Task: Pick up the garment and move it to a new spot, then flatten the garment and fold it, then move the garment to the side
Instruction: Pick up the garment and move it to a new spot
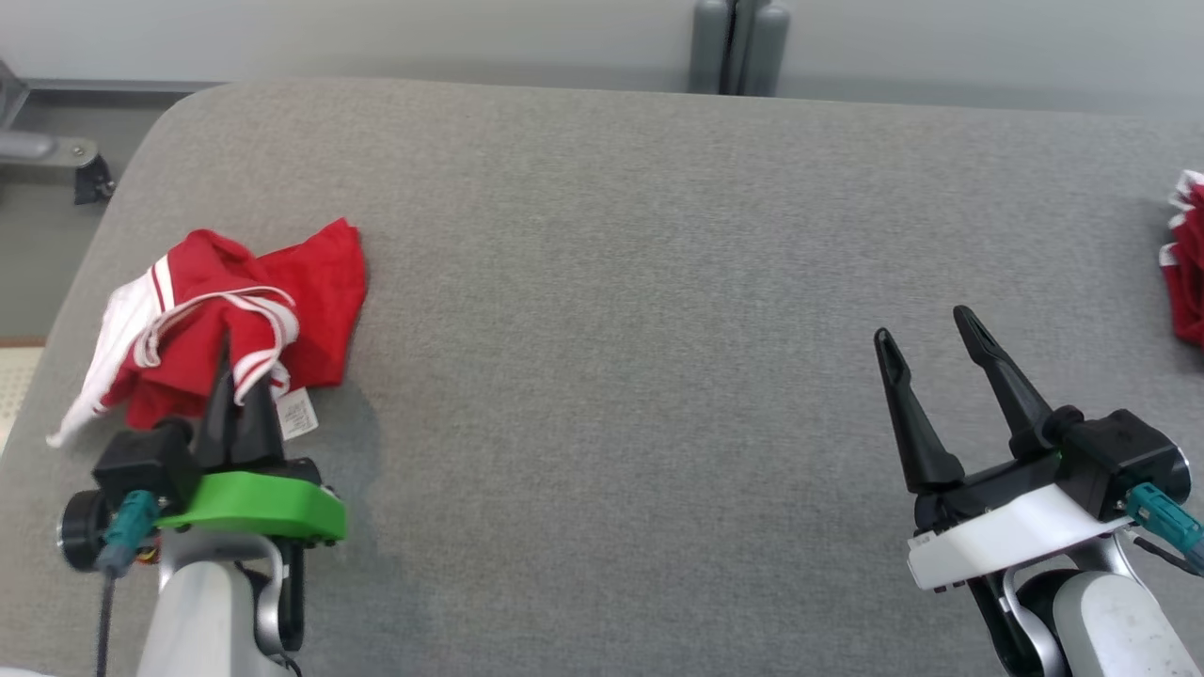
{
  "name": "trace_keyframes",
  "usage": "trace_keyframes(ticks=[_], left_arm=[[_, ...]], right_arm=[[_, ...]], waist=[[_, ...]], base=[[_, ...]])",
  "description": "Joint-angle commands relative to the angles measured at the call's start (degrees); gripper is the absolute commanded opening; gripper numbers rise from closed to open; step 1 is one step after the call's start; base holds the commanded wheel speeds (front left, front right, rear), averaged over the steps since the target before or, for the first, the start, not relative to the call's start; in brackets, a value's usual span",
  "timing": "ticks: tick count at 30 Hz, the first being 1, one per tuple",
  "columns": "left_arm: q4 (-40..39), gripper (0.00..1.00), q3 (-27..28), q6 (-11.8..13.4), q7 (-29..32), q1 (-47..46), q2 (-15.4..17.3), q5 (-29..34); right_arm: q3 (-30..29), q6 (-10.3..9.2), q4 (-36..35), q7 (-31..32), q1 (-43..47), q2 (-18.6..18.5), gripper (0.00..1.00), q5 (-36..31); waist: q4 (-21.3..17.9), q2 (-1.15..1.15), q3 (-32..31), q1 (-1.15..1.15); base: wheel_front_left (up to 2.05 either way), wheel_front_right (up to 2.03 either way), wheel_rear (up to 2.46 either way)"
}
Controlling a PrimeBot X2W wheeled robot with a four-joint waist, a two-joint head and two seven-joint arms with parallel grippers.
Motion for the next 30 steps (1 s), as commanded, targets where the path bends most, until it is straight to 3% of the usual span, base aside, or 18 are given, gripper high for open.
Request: trace_keyframes(ticks=[1,10,15,22,23,24,25,30], left_arm=[[-0.81,0.00,-1.50,-0.57,0.53,0.63,-0.09,0.78],[-0.34,0.00,-18.15,-2.58,2.84,-5.27,-1.04,-0.98],[0.29,0.00,-30.96,-2.89,2.81,-10.86,-1.02,-5.55],[4.20,0.00,-44.74,-0.56,2.53,-16.36,-0.94,-10.79],[4.89,0.09,-45.62,-0.19,2.24,-16.76,-0.96,-11.19],[5.68,0.64,-46.71,0.39,1.84,-17.30,-0.98,-11.40],[6.22,1.00,-47.52,0.76,1.49,-17.63,-1.01,-11.53],[7.31,1.00,-50.19,2.58,-0.11,-18.59,-0.99,-10.17]], right_arm=[[0.35,-0.07,-0.11,-0.51,0.39,0.11,1.00,0.41],[0.55,-0.07,-0.10,-1.57,-1.29,0.62,1.00,1.12],[0.01,-0.07,0.84,-3.07,-2.00,1.74,1.00,1.72],[0.44,-0.07,3.02,-5.49,-3.40,3.15,1.00,2.65],[0.42,-0.07,3.29,-5.74,-3.61,3.21,1.00,2.67],[0.35,-0.07,3.61,-5.95,-3.81,3.29,1.00,2.70],[0.21,-0.07,3.80,-6.22,-3.87,3.32,1.00,2.61],[-0.45,-0.07,4.30,-6.68,-4.16,3.13,1.00,2.19]], waist=[[-6.00,0.00,-2.50,0.00],[-17.83,0.00,1.65,0.00],[-23.44,0.00,5.35,0.00],[-27.69,0.00,9.23,0.00],[-27.76,0.00,9.48,0.00],[-27.72,0.00,9.62,0.00],[-27.52,0.00,9.71,0.00],[-24.67,0.00,9.09,0.00]], base=[[0.00,0.00,0.00],[0.00,0.00,0.00],[0.00,0.00,0.00],[0.00,0.00,0.00],[0.00,0.00,0.00],[0.00,0.00,0.00],[0.00,0.00,0.00],[0.00,0.00,0.00]])
